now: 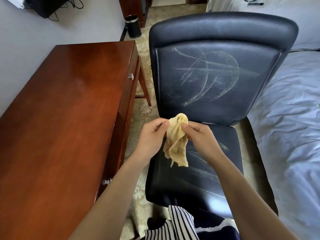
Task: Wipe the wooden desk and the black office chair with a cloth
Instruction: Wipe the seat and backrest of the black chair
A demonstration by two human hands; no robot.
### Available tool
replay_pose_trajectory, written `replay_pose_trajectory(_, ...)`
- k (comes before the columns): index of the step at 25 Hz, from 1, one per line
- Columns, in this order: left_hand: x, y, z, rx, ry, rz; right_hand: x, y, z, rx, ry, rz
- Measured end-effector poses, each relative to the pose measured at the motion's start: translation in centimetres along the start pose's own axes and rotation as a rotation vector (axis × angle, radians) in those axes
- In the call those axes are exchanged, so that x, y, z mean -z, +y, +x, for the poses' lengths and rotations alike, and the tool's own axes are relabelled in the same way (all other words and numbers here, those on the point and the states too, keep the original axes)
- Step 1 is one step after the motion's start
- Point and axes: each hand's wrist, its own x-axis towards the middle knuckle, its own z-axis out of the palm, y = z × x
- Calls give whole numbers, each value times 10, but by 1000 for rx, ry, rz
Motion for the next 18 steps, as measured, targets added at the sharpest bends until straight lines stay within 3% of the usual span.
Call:
replay_pose_trajectory(4,2,0,5,16,63,-4,11,0,4,-75,45,196)
replay_pose_trajectory(8,9,6,10,-43,79,58,24,2,3,-101,7,183)
replay_pose_trajectory(15,16,0,9,-164,139,333,23,9,-5,-443,-108,854)
replay_pose_trajectory(18,2,-10,-8,-105,148,233,20,10,-7,-459,-83,985)
